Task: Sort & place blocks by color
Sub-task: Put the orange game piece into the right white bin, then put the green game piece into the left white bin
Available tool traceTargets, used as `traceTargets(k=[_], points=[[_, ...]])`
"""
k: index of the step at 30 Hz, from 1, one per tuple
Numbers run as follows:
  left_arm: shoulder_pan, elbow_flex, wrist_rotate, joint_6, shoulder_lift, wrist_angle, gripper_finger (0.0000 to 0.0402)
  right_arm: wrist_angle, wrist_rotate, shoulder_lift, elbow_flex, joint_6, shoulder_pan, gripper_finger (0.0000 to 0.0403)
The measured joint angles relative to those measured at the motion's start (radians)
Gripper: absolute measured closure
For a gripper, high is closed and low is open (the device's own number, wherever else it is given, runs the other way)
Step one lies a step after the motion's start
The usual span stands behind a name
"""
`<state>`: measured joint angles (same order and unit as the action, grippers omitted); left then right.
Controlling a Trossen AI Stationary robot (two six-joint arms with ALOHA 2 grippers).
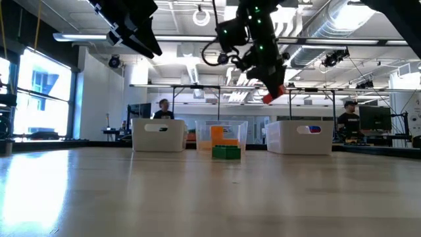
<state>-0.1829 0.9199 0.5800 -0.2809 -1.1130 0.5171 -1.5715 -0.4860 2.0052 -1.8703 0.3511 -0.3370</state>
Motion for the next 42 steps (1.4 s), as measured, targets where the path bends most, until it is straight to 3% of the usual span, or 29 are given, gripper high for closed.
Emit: traceTargets(k=[15, 19, 27, 42], points=[[0.000, 0.000, 0.000, 0.052, 0.000, 0.001, 0.0202, 0.000, 0.071, -0.003, 0.186, -0.022, -0.135, 0.0292], [0.000, 0.000, 0.000, 0.099, 0.000, 0.001, 0.0202, 0.011, 0.060, -0.004, 0.202, -0.027, -0.144, 0.0268], [0.000, 0.000, 0.000, 0.109, 0.000, 0.001, 0.0202, 0.013, -0.007, -0.004, 0.205, 0.007, -0.151, 0.0214], [0.000, 0.000, 0.000, 0.109, 0.000, 0.001, 0.0202, 0.001, 0.013, -0.004, 0.111, 0.027, -0.088, 0.0206]])
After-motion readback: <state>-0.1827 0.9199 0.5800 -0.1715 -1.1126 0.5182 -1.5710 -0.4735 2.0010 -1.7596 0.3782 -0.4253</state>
